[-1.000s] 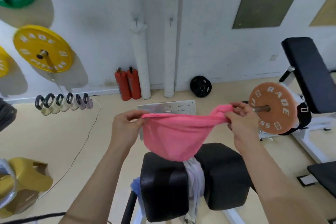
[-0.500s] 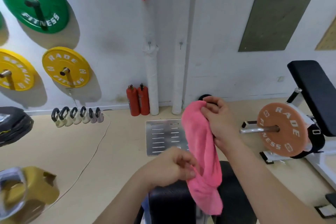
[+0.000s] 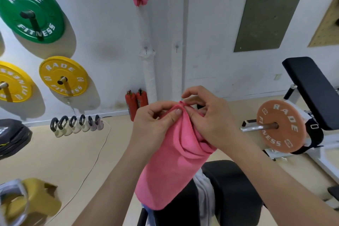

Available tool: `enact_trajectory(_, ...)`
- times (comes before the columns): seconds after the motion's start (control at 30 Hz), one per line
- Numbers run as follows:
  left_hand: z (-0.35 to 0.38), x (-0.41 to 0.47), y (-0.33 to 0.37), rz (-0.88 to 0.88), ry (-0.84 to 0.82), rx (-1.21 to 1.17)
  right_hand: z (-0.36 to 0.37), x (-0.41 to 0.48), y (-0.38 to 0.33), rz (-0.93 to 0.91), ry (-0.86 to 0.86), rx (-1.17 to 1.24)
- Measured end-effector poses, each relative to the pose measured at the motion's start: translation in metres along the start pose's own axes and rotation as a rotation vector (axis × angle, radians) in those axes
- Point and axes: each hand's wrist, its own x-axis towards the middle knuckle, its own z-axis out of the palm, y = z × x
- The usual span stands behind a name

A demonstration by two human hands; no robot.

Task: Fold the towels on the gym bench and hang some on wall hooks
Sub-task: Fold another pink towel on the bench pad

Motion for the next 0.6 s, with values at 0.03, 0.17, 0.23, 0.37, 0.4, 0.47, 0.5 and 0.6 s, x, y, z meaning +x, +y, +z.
enact_trajectory(0.03, 0.000, 0.000, -0.001, 0.017, 0.027, 0.003, -0.002, 0.000, -0.004, 0.000, 0.004, 0.021)
enact_trajectory(0.17, -0.001, 0.002, 0.004, -0.009, -0.019, -0.173, -0.007, 0.002, -0.015, 0.023, -0.027, 0.158)
enact_trajectory(0.23, -0.004, 0.005, 0.006, -0.032, -0.092, -0.240, -0.009, 0.004, -0.018, 0.036, -0.049, 0.204)
enact_trajectory(0.37, -0.005, 0.013, 0.009, 0.017, 0.065, -0.084, -0.018, 0.015, -0.014, 0.117, -0.130, 0.130)
enact_trajectory(0.4, -0.005, 0.015, 0.009, 0.034, 0.125, -0.056, -0.023, 0.019, -0.009, 0.195, -0.224, 0.102)
enact_trajectory(0.47, -0.006, 0.018, 0.006, 0.061, 0.217, -0.042, -0.033, 0.023, 0.002, 0.373, -0.467, 0.095)
enact_trajectory(0.5, -0.007, 0.019, 0.005, 0.070, 0.245, -0.038, -0.036, 0.023, 0.007, 0.435, -0.555, 0.086)
enact_trajectory(0.6, -0.003, 0.017, 0.002, 0.089, 0.279, -0.008, -0.034, 0.022, 0.022, 0.461, -0.553, -0.066)
